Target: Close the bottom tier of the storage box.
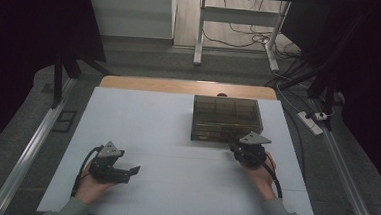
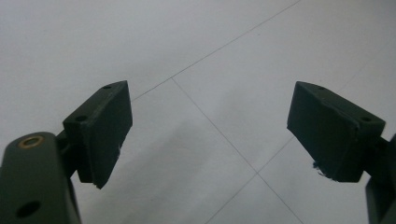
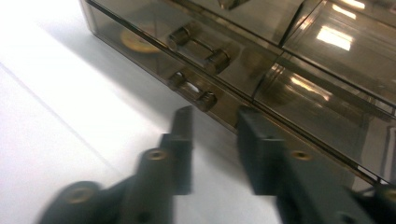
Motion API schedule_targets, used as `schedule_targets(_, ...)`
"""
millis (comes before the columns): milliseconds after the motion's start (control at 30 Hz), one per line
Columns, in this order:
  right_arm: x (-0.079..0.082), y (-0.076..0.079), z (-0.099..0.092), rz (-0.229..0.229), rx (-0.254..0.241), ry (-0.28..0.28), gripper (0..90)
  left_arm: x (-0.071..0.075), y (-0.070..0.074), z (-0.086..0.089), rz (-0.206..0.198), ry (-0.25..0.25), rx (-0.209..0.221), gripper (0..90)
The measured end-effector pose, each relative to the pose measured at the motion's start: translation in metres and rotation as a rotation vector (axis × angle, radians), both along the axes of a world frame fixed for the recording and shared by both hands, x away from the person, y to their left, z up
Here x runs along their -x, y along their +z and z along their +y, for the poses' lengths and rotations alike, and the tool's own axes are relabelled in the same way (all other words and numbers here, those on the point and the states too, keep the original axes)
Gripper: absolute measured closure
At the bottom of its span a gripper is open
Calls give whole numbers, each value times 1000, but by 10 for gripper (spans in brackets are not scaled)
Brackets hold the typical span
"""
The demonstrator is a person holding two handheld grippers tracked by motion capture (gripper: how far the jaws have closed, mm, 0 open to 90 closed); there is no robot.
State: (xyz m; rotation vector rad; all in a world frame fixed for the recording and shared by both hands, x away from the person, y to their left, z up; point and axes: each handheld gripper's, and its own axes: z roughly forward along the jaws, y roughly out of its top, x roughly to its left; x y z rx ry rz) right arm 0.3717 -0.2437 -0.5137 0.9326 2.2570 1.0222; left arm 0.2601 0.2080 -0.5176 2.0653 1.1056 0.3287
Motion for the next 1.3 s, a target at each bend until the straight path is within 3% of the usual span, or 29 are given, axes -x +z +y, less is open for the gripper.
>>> schedule_targets(67,3,3,-3,-3,-8,4,499,1,0,0,-3,-1,-2,154)
schedule_targets(167,8,7,-5,7,-6,24,410,2,0,1,-4,-2,-2,154)
schedule_targets(333,12,9,-5,30,-25,58,359,3,1,0,-10,-5,-3,154)
schedule_targets(600,32,13,-9,87,-37,118,329,2,1,0,-16,-8,-3,154)
schedule_targets(1100,74,17,-53,39,-120,121,329,14,2,0,-28,-22,6,154)
schedule_targets(1300,81,16,-67,29,-139,103,329,17,3,-1,-37,-25,7,153)
